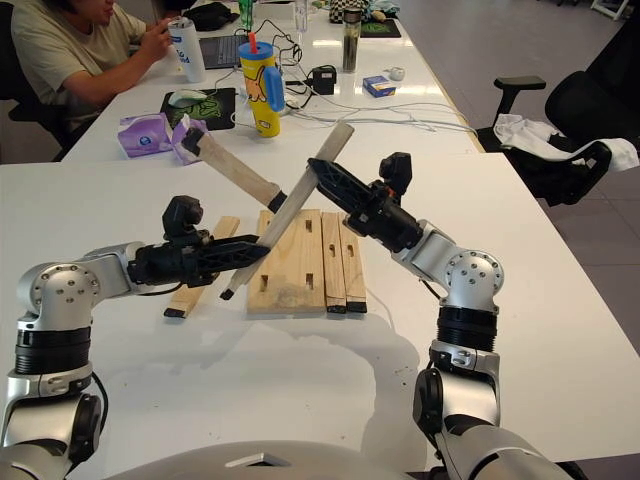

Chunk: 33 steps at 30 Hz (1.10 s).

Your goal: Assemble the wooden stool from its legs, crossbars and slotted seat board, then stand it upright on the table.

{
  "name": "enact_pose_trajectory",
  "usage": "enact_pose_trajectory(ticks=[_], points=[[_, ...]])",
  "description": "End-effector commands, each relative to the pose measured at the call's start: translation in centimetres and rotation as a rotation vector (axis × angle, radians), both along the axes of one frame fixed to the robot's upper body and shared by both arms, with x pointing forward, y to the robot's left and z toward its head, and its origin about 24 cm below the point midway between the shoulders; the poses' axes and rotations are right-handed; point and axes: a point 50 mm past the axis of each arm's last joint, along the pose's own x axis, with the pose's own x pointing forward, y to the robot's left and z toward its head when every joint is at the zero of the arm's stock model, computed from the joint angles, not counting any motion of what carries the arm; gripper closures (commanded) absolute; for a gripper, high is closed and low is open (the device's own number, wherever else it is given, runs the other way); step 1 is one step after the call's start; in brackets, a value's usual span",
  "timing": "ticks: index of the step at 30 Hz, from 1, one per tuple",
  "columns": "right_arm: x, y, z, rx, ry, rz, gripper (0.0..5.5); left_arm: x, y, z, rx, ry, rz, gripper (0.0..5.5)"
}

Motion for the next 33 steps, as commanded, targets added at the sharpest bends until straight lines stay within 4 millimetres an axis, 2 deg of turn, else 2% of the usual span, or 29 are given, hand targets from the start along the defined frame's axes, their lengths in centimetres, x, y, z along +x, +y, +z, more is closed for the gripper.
enact_pose_trajectory(ticks=[1,5,9,12,15,19,22,28,33], points=[[0.3,-0.8,1.0,0.043,-0.053,-0.024,3.44,0.6,1.3,0.1,-0.036,0.026,0.102,2.45],[0.3,-1.7,0.7,-0.01,-0.061,-0.034,3.44,0.1,2.9,-0.9,-0.01,0.023,0.22,1.8],[0.5,-3.9,0.4,-0.144,-0.1,-0.081,3.44,-1.0,3.6,-4.7,0.294,-0.017,0.28,1.25],[1.1,-5.8,0.7,-0.234,-0.153,-0.114,3.44,-1.7,1.9,-6.7,0.433,-0.115,0.237,0.85],[2.0,-6.5,1.3,-0.302,-0.225,-0.119,3.44,-1.7,-0.8,-7.8,0.519,-0.302,0.214,0.5],[3.0,-5.8,1.5,-0.316,-0.308,-0.072,3.44,-1.2,-2.7,-9.2,0.746,-0.642,0.195,0.5],[3.5,-5.6,1.0,-0.314,-0.348,-0.052,3.44,-0.9,-3.0,-10.4,0.867,-0.767,0.167,0.5],[4.3,-5.2,0.2,-0.348,-0.421,-0.023,3.44,-0.6,-2.1,-12.1,0.974,-0.797,0.05,0.5],[4.9,-4.7,-0.2,-0.391,-0.456,-0.008,3.44,-1.3,-0.7,-13.0,0.983,-0.706,-0.121,0.5]])
